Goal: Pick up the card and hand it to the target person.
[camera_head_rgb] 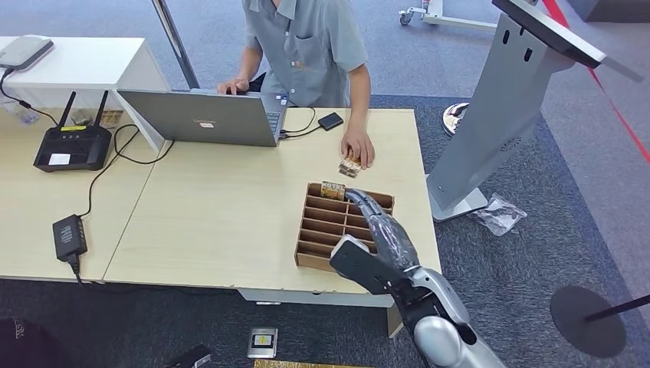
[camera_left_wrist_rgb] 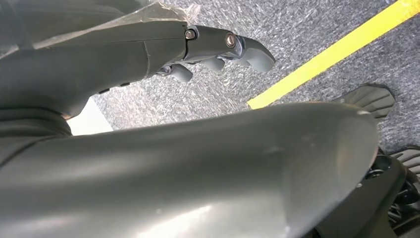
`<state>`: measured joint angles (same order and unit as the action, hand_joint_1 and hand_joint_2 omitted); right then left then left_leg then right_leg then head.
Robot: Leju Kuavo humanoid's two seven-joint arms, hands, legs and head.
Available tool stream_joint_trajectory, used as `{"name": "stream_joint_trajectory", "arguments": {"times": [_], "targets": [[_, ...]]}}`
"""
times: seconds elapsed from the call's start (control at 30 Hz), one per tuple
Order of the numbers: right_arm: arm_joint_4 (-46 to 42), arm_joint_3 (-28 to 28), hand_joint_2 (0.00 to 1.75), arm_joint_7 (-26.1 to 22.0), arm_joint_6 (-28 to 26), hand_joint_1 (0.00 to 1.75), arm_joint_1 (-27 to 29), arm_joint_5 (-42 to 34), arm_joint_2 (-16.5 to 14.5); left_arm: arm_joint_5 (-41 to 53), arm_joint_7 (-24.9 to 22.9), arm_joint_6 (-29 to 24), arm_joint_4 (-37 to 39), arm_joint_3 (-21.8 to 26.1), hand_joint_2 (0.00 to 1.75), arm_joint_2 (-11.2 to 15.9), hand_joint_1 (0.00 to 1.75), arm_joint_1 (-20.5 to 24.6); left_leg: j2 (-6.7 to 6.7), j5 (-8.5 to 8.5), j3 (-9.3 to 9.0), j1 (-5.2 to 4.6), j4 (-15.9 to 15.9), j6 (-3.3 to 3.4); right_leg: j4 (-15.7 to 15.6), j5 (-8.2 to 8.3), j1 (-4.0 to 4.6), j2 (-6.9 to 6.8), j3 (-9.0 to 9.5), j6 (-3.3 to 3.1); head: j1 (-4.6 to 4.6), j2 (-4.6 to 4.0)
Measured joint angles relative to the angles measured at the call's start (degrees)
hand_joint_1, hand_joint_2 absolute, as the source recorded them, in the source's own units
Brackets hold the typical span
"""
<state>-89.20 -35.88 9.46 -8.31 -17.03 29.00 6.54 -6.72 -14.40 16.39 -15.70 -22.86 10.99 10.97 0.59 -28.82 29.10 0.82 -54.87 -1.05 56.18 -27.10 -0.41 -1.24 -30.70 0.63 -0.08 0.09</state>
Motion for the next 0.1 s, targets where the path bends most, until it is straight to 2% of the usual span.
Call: {"name": "stream_joint_trajectory", "arguments": {"times": [0.1], "targets": [[-0.18,0.09,1.75,0.05,0.02,0.0,0.06,0.08,0.08,0.07,-0.01,0.0,-0.11,0.0,0.0,0.0,0.0,0.03,0.0,0.0,0.0,0.0,0.0,0.0,0.0,0.0,0.0,0.0,0.0,0.0,-0.01,0.0]]}}
